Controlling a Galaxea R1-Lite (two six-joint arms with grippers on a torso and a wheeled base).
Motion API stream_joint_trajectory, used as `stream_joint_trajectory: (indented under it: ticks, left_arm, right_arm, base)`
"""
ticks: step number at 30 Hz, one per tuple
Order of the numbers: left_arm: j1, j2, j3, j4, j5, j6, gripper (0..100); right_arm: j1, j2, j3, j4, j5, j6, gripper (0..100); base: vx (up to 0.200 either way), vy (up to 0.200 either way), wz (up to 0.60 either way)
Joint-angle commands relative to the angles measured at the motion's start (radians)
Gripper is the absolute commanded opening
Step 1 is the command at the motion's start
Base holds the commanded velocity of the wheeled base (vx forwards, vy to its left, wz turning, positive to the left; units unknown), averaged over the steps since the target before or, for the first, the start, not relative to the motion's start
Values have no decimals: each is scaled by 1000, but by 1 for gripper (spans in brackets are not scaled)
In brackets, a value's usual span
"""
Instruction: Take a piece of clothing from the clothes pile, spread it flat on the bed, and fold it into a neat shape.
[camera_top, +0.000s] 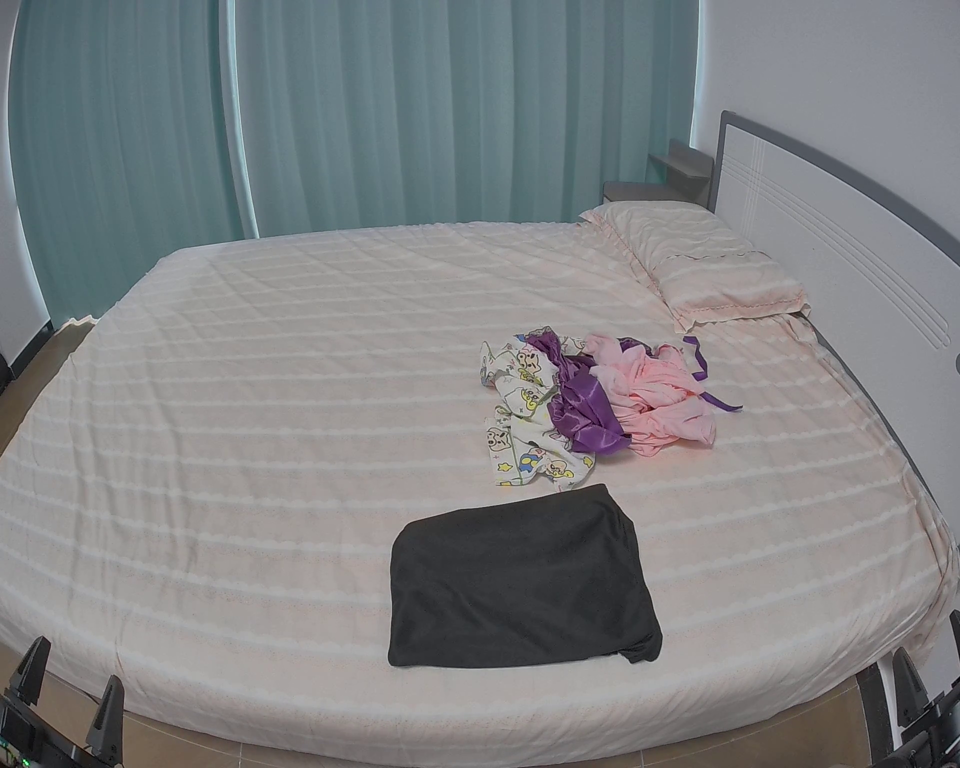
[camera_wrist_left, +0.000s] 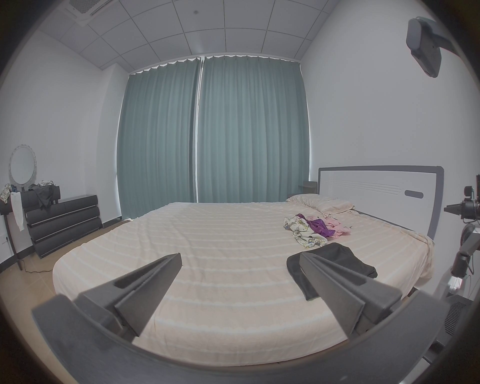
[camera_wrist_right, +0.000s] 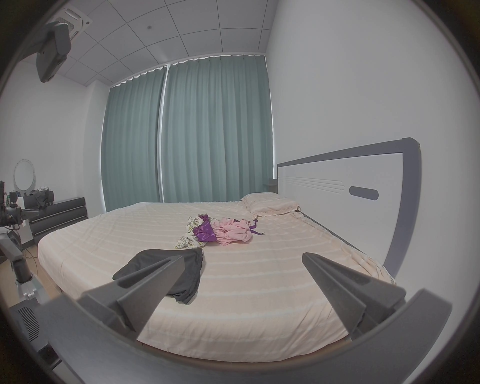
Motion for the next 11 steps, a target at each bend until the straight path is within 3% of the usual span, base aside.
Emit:
stream_joint_trajectory:
  ticks: [1,11]
  left_arm:
    - [0,-13,18,0,0,0,100]
    - [0,-13,18,0,0,0,100]
  right_arm:
    - [0,-13,16,0,0,0,100]
    - [0,-13,16,1,0,0,100]
  base:
    - [0,0,0]
    - [0,0,0]
